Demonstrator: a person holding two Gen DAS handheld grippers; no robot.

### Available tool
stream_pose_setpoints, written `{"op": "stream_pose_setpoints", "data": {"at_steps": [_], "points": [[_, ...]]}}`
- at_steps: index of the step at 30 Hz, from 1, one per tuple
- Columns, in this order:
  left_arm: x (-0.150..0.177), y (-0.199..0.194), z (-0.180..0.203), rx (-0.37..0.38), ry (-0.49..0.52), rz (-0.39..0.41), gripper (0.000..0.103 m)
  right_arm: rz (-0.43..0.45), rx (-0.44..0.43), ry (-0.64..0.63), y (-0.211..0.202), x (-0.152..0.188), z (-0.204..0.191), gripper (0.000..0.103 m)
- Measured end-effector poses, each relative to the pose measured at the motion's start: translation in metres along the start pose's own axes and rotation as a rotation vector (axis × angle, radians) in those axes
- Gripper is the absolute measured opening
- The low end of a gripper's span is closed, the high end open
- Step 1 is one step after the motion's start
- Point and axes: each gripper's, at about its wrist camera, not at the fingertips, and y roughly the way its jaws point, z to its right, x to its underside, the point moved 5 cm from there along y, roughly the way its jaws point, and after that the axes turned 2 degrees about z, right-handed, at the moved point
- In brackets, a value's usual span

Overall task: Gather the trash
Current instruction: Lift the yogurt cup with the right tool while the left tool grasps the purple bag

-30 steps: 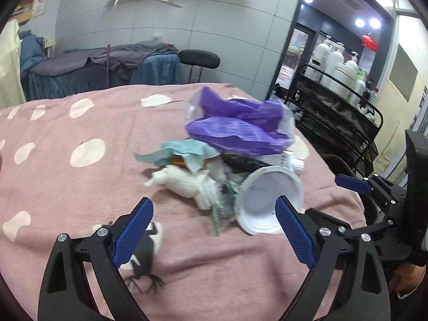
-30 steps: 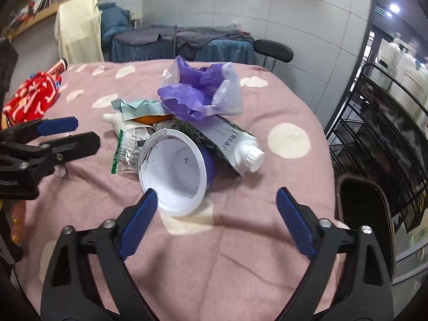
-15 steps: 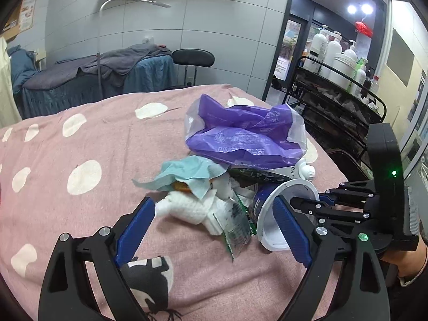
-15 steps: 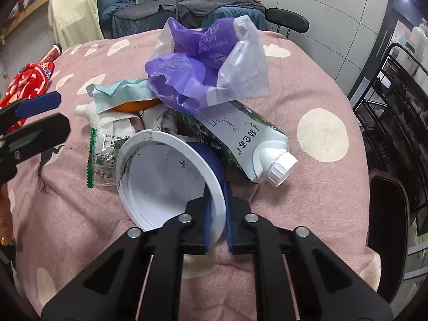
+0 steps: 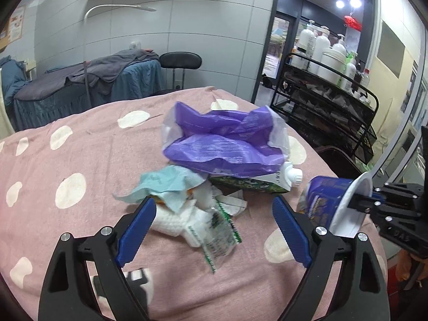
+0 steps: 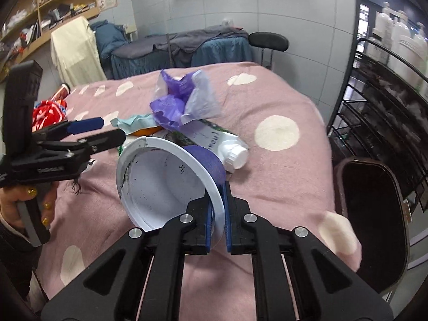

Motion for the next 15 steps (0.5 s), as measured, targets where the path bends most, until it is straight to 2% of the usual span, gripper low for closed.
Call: {"op": "stream_pose_setpoints", "data": {"at_steps": [3, 5, 9, 15], "points": [[-0.003, 0.011, 0.019, 0.015, 0.046, -0.015, 0.087, 0.022, 0.042, 0.027, -0.013, 0.005, 0.016, 0.009], [-0.004, 0.020, 0.028, 0.013, 0.074, -0.026, 0.083, 0.033, 0.053, 0.058, -0.021, 0.010, 0.028, 0.009], [-0.008, 0.036, 0.038, 0.025, 0.079, -0.050, 0.079, 0.053, 0.091, 0.109, -0.036, 0.019, 0.052, 0.009], [-0.019, 0.051, 0.060, -0.037, 0.151, -0.030, 0.079, 0.056, 0.118, 0.169, -0.042, 0.033, 0.077, 0.009]]}}
